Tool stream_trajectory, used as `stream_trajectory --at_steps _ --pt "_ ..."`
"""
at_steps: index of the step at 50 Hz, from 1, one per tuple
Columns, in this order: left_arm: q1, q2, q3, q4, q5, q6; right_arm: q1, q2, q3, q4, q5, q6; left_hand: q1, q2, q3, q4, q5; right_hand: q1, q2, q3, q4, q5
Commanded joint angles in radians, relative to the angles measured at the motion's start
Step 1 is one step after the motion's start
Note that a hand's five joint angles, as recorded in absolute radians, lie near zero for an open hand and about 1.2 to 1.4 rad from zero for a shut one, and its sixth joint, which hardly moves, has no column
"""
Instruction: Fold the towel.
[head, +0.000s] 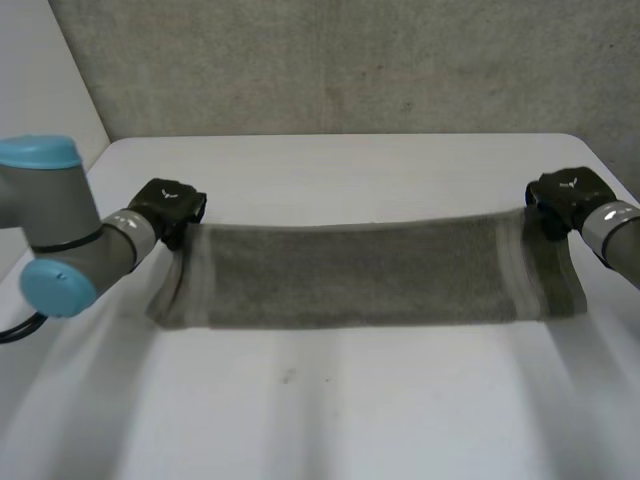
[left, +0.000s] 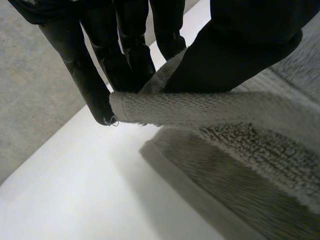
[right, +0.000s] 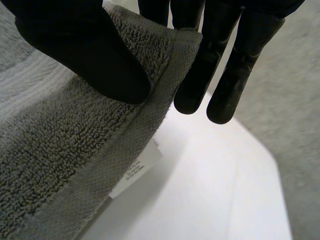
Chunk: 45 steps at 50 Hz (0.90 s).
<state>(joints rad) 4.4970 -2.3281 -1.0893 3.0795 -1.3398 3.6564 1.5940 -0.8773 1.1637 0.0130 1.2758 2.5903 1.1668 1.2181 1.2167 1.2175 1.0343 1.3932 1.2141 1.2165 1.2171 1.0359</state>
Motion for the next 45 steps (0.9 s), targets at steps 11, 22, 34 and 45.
stream_trajectory --at_steps 11,22,34,45 --pt "-0.059 -0.168 0.256 -0.034 -0.07 -0.073 0.087 0.089 -0.104 -0.056 0.12 -0.004 -0.992 -1.044 -1.042 -1.043 -1.034 -1.219 -1.04 -1.042 -1.043 -1.036" --pt "-0.052 0.157 -0.091 -0.073 -0.055 -0.133 0.072 -0.224 0.213 -0.039 0.083 -0.004 -0.992 -1.044 -1.042 -1.043 -1.034 -1.219 -1.04 -1.042 -1.043 -1.036" --pt "-0.048 0.374 -0.486 0.071 -0.053 -0.136 -0.058 -0.301 0.445 -0.054 -0.026 -0.007 -0.992 -1.044 -1.042 -1.043 -1.034 -0.959 -0.78 -0.782 -0.783 -0.776" --pt "-0.062 0.415 -0.621 0.186 -0.056 -0.142 -0.108 -0.224 0.548 -0.176 -0.079 -0.073 -0.992 -1.044 -1.042 -1.043 -1.034 -0.721 -0.542 -0.544 -0.545 -0.538"
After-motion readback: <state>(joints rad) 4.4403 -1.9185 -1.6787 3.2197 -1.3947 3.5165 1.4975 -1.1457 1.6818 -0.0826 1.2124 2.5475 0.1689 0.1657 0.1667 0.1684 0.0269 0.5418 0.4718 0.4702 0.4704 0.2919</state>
